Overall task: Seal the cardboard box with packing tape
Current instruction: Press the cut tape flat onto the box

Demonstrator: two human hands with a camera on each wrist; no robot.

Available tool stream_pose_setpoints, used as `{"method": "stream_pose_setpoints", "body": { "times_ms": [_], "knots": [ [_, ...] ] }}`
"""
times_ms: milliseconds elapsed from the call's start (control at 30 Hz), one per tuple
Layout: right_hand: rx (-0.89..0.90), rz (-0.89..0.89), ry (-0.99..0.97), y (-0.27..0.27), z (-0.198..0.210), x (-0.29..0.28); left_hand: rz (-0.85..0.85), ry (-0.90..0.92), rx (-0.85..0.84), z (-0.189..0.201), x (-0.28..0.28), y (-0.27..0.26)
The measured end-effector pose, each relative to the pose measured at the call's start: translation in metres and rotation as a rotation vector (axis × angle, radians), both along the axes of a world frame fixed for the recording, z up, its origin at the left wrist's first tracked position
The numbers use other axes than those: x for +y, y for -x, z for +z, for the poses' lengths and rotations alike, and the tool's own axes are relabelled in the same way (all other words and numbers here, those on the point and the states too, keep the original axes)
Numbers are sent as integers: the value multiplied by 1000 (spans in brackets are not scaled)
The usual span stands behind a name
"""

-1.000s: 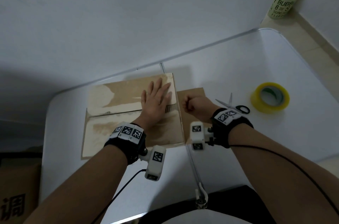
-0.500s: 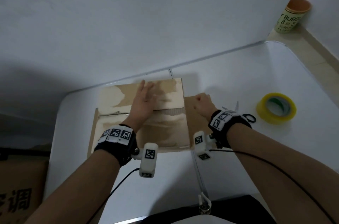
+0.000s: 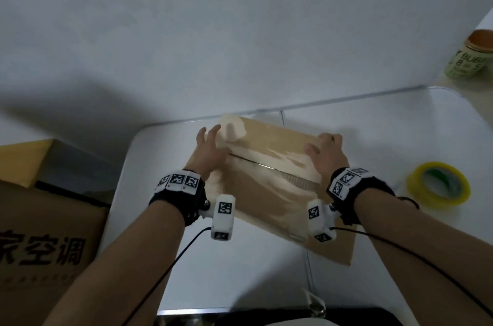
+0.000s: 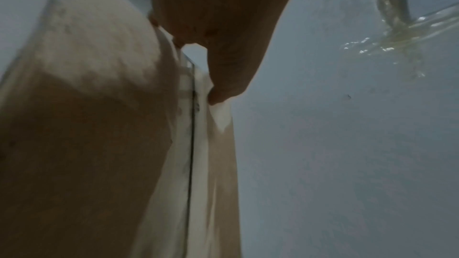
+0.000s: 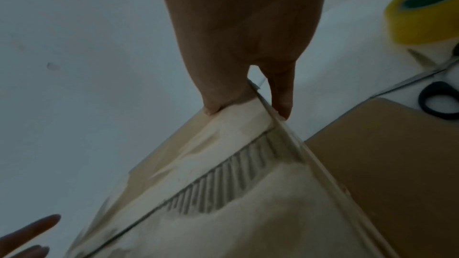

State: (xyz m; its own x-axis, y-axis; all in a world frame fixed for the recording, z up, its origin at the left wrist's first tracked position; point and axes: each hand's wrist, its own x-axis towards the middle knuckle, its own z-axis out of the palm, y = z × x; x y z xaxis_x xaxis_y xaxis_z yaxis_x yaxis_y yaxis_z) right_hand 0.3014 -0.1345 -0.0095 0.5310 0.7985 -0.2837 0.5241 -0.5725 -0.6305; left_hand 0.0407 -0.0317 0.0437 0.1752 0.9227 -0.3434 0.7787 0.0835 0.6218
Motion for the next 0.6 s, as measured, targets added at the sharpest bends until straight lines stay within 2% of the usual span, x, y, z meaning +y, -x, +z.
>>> {"method": "stream_pose_setpoints", "body": {
  "times_ms": [100, 167, 233, 267, 333, 367, 433, 500, 600],
  "knots": [
    [-16, -127, 38, -20, 4, -22, 52, -26, -110, 10, 4, -24],
    [-32, -184, 77, -33, 6, -33, 122, -4, 27, 13, 0, -30],
    [-20, -207, 89, -42, 5, -40, 238, 141, 129, 13, -10, -24],
    [0, -209, 81, -45, 3, -40, 283, 253, 83, 11, -18, -20],
    [50, -203, 55, -47, 0, -41, 261, 423, -181, 7, -40, -17],
    [79, -215, 35, -46, 0, -43, 238, 461, -295, 6, -49, -18],
    [103, -245, 1, -44, -4, -47, 220, 447, -364, 4, -52, -26],
    [119, -276, -5, -45, -12, -52, 183, 381, -290, 6, -51, -41],
    [94, -297, 4, -45, -16, -59, 137, 268, -90, 4, -51, -51]
  ]
}}
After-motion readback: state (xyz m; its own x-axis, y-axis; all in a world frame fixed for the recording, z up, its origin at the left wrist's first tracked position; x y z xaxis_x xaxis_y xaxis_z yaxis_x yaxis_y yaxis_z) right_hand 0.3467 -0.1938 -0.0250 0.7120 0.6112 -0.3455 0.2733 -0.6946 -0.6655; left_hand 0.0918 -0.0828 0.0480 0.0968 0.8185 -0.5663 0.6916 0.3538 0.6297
